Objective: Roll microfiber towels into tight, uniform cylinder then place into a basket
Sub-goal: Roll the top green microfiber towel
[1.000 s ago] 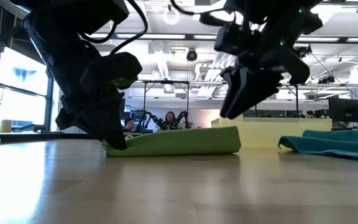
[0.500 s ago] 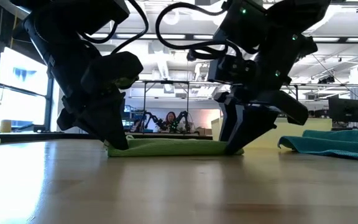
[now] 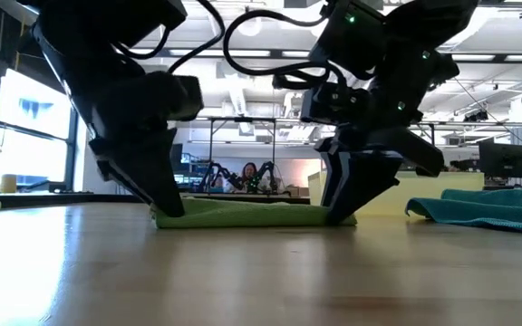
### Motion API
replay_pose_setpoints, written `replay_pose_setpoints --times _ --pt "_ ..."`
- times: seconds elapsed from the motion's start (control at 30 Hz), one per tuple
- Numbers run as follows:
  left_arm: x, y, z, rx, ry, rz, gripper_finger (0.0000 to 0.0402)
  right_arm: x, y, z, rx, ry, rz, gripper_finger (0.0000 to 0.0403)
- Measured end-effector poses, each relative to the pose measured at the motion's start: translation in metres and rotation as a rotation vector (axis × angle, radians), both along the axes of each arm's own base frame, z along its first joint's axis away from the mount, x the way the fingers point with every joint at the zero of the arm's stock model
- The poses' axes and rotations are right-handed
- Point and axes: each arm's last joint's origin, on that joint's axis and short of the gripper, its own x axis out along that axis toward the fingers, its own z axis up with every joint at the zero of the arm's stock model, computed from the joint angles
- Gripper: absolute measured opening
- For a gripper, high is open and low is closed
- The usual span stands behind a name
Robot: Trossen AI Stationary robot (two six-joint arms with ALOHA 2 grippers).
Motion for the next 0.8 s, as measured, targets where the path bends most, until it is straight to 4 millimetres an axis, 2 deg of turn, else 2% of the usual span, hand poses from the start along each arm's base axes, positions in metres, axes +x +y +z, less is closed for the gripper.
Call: replay_pose_setpoints --times 0.17,0.3,0.47,0.57,0.67,0.8 --pt "-0.011 0.001 0.009 0.064 0.073 -0.082 0.011 0.0 0.0 -0.003 0.041 0.014 -0.035 0.0034" --pt "-0.022 0.0 0.019 0.13 0.135 -0.145 0.0118 0.001 -0.004 -0.003 0.06 0.019 -0.044 0.0007" --pt "-0.028 -0.016 0.04 0.192 0.048 -0.299 0.0119 0.002 -0.016 -0.003 0.161 0.032 -0.097 0.0005" --pt "-0.026 -0.029 0.05 0.311 -0.039 -0.402 0.012 0.003 -0.026 -0.003 0.249 0.041 -0.134 0.0006" --pt "-0.021 -0.039 0.052 0.418 -0.108 -0.446 0.012 0.003 -0.034 -0.003 0.306 0.045 -0.158 0.0006" --pt "-0.016 -0.038 0.043 0.483 -0.096 -0.424 0.0128 0.003 -0.041 -0.003 0.35 0.045 -0.161 0.0006"
